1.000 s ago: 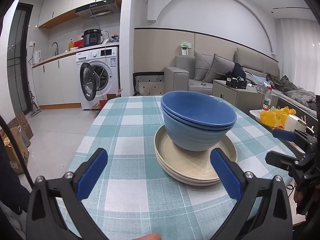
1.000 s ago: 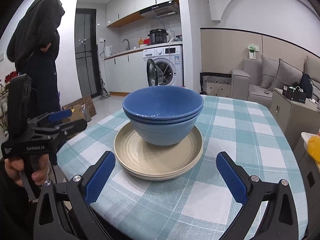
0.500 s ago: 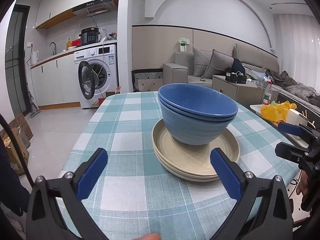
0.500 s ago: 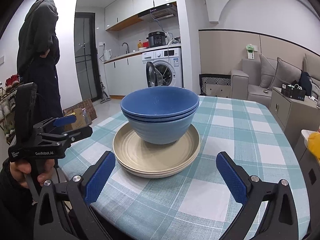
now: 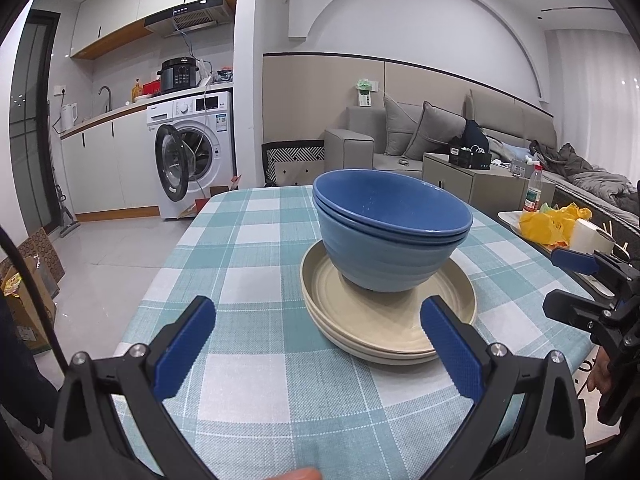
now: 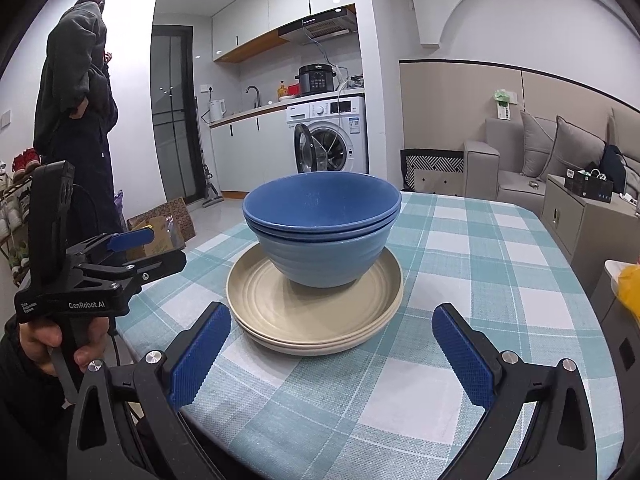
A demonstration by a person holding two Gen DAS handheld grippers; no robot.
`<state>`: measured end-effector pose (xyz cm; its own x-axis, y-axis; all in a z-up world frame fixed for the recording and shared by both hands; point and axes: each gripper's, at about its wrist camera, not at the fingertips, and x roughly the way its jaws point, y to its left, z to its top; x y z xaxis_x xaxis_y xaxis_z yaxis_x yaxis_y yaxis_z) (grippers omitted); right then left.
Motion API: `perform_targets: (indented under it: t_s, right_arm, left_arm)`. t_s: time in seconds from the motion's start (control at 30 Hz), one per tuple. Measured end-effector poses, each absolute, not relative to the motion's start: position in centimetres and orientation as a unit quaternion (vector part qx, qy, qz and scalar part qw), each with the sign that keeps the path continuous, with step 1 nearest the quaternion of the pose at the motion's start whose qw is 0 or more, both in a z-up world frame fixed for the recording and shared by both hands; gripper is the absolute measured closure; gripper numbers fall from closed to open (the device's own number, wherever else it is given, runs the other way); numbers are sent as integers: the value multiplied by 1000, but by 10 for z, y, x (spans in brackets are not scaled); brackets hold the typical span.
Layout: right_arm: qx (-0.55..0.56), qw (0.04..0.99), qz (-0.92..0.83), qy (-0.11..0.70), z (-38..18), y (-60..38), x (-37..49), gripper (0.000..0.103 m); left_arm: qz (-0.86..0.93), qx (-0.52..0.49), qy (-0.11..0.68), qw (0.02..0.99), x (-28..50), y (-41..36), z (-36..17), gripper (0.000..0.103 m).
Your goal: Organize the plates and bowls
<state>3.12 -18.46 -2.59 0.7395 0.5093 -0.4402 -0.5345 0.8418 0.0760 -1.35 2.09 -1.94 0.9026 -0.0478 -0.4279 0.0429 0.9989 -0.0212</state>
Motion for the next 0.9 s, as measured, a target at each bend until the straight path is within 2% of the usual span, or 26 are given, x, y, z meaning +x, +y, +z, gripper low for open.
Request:
perform_targets:
  t_s: [0.9]
  right_arm:
    - [-31, 930, 285, 229, -31, -182, 32, 0]
  left_arm:
    - [-22, -8, 218, 976, -15, 21, -17, 0]
